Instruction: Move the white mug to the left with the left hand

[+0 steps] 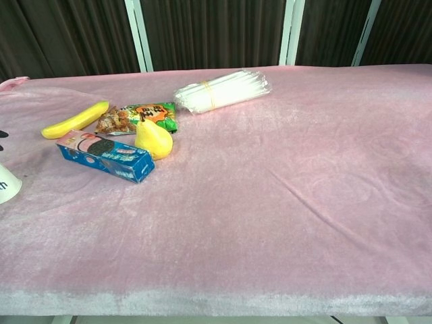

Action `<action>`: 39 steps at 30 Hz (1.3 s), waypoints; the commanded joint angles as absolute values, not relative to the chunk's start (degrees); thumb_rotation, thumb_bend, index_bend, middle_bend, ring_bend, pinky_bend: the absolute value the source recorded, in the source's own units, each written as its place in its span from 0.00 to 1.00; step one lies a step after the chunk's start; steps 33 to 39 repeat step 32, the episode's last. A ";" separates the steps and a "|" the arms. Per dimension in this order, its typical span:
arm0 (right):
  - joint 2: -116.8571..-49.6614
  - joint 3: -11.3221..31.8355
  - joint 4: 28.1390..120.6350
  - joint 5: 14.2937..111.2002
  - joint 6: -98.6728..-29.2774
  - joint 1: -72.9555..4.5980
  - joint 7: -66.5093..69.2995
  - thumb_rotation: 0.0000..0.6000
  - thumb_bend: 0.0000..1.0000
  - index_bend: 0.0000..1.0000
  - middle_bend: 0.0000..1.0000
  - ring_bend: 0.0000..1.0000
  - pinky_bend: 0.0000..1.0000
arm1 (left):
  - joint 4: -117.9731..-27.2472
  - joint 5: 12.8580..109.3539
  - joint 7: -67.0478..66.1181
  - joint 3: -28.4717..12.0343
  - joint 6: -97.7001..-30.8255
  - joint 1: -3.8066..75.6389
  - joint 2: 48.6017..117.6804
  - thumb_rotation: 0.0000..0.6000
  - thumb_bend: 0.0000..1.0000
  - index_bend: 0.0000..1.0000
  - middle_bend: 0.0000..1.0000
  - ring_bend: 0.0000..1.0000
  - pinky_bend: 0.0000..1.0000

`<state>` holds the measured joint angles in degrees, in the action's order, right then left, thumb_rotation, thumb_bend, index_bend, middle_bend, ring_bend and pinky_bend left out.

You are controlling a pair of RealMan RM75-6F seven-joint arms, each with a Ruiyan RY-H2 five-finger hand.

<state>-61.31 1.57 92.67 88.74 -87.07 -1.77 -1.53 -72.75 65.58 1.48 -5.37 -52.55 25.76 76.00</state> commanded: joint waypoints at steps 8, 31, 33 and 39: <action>-61.39 1.76 92.59 88.32 -87.03 -1.67 -1.90 1.00 0.42 0.00 0.00 0.00 0.00 | -82.26 73.01 2.83 -4.04 -64.45 20.52 70.43 1.00 0.34 0.00 0.00 0.00 0.14; -63.03 0.91 92.75 89.59 -86.33 -1.89 -6.49 1.00 0.42 0.00 0.00 0.00 0.00 | -82.67 98.09 4.49 5.82 -92.58 5.46 68.95 1.00 0.34 0.00 0.00 0.00 0.07; -62.99 0.94 92.69 89.56 -86.50 -1.79 -6.23 1.00 0.42 0.00 0.00 0.00 0.00 | -82.90 98.20 4.39 5.84 -92.13 5.63 68.88 1.00 0.34 0.00 0.00 0.00 0.07; -62.99 0.94 92.69 89.56 -86.50 -1.79 -6.23 1.00 0.42 0.00 0.00 0.00 0.00 | -82.90 98.20 4.39 5.84 -92.13 5.63 68.88 1.00 0.34 0.00 0.00 0.00 0.07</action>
